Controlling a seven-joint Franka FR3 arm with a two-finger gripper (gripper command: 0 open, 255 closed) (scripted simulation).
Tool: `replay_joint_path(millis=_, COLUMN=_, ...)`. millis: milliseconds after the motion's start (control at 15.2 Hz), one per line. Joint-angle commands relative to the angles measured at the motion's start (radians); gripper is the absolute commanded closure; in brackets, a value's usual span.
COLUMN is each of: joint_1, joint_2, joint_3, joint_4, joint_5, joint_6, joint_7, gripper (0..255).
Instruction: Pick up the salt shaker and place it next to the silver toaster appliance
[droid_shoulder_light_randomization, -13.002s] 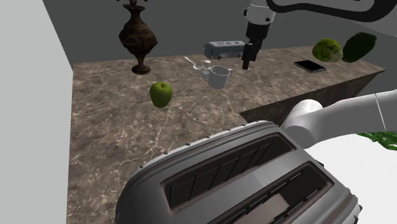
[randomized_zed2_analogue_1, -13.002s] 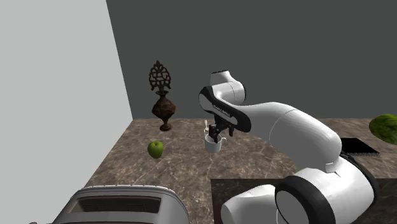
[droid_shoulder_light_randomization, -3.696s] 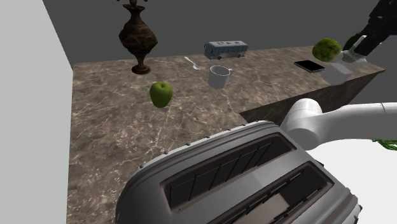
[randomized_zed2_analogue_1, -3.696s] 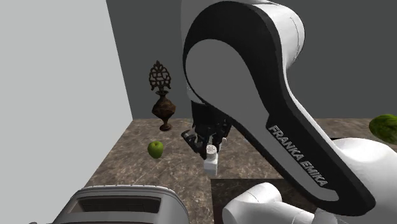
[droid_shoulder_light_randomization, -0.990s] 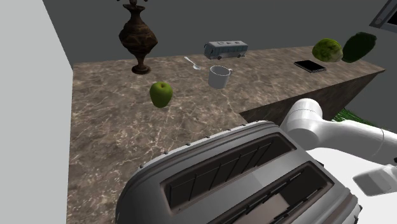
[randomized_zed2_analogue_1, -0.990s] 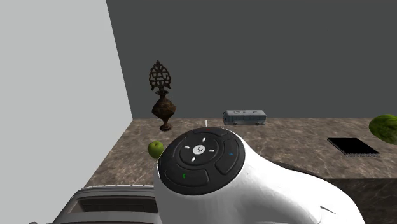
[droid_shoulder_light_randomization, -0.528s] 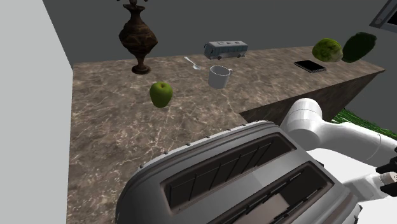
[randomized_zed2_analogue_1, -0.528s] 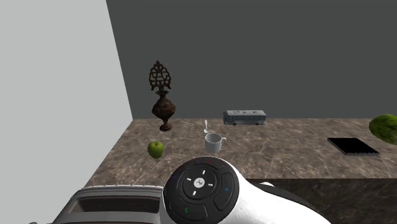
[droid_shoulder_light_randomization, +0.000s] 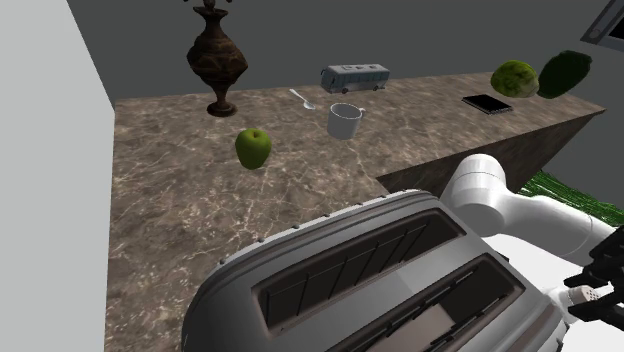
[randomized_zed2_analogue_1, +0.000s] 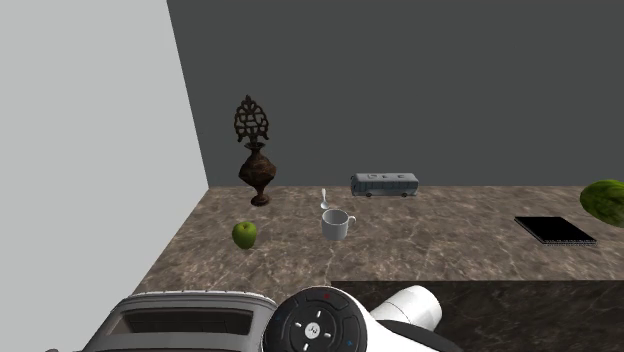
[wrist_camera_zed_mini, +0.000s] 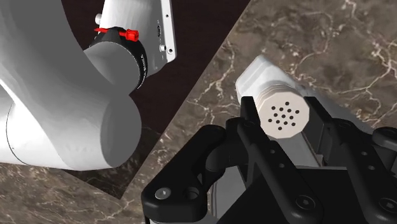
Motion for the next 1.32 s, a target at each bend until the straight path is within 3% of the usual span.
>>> replay_joint_path(millis=0, joint_1=0.006, joint_2=-0.024, joint_3=0.011, joint_4=-0.027, joint_5=0.014, joint_6=0.006, joint_7=0.000, gripper=255)
replay_joint_path(millis=594, joint_1=0.047, joint_2=-0.150, joint_3=0.077, joint_4=-0.161, joint_5=0.091, joint_6=0.023, joint_7=0.006, gripper=255)
replay_joint_path(millis=1122, joint_1=0.047, joint_2=-0.150, joint_3=0.077, joint_4=-0.161, joint_5=0.091, joint_6=0.023, joint_7=0.006, gripper=255)
replay_joint_path(millis=1188, joint_1=0.047, joint_2=-0.150, joint_3=0.077, joint_4=-0.161, joint_5=0.091, joint_6=0.023, joint_7=0.006, gripper=0)
replay_joint_path(millis=1254, joint_1=0.047, joint_2=-0.150, joint_3=0.077, joint_4=-0.161, joint_5=0.092, joint_6=0.023, joint_7=0.006, gripper=0)
